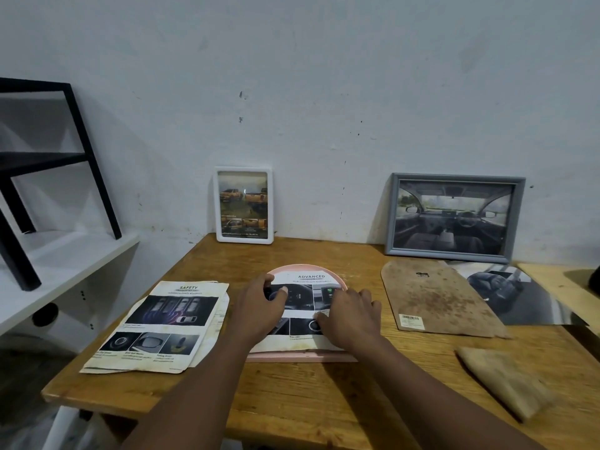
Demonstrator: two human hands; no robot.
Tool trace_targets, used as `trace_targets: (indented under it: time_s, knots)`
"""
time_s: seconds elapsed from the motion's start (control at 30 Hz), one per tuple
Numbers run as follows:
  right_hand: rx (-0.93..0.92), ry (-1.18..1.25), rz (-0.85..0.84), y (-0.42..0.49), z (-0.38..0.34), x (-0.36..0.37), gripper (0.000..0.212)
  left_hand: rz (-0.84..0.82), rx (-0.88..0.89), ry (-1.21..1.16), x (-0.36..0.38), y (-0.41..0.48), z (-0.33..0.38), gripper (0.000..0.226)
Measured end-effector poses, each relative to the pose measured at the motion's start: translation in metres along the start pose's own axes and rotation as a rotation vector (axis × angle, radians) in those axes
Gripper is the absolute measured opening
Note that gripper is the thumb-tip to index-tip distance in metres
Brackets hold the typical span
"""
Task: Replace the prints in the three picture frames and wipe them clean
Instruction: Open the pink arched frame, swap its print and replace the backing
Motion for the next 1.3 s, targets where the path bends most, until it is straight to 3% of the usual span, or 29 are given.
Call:
trace_targets:
  time_s: [0.23, 0.43, 0.6, 0.77, 1.0, 1.13, 1.3]
  knots:
    - [0.118, 0.233, 0.034, 0.005, 0.008, 0.009, 0.07, -0.012, 0.001, 0.0, -0.001, 0.0, 0.0, 0.046]
    - [0.241, 0.494, 0.179, 0.006, 0.029, 0.002, 0.069, -0.032, -0.013, -0.022, 0.002, 0.001, -0.001, 0.046]
    - [0.253, 0.59, 0.265, 0.011, 0.034, 0.001, 0.059, -0.039, -0.005, -0.009, 0.003, -0.002, 0.002, 0.044]
    - [0.233, 0.853, 0.321, 0.017, 0.036, -0.003, 0.058, -0.049, -0.019, -0.034, 0.003, -0.002, 0.001, 0.044]
    - [0.125, 0.815, 0.322, 0.026, 0.038, -0.021, 0.021, -0.025, 0.047, 0.076, 0.0, -0.007, 0.01, 0.035]
    - [0.014, 0.835, 0.348, 0.03, 0.042, -0.046, 0.02, 0.02, 0.168, 0.259, 0.0, -0.009, 0.027, 0.028]
    - [-0.005, 1.003, 0.333, 0.029, 0.074, -0.081, 0.024, -0.022, 0.204, 0.155, 0.014, -0.003, 0.058, 0.042]
Point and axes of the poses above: each hand's wrist, its own y-axis towards the middle knuckle, its own x-axis out of the palm, z = x × y, the point moved 10 cm from there along y, towards the middle knuckle, and after that the axes turned 8 degrees about -x, right-handed, at the moved point
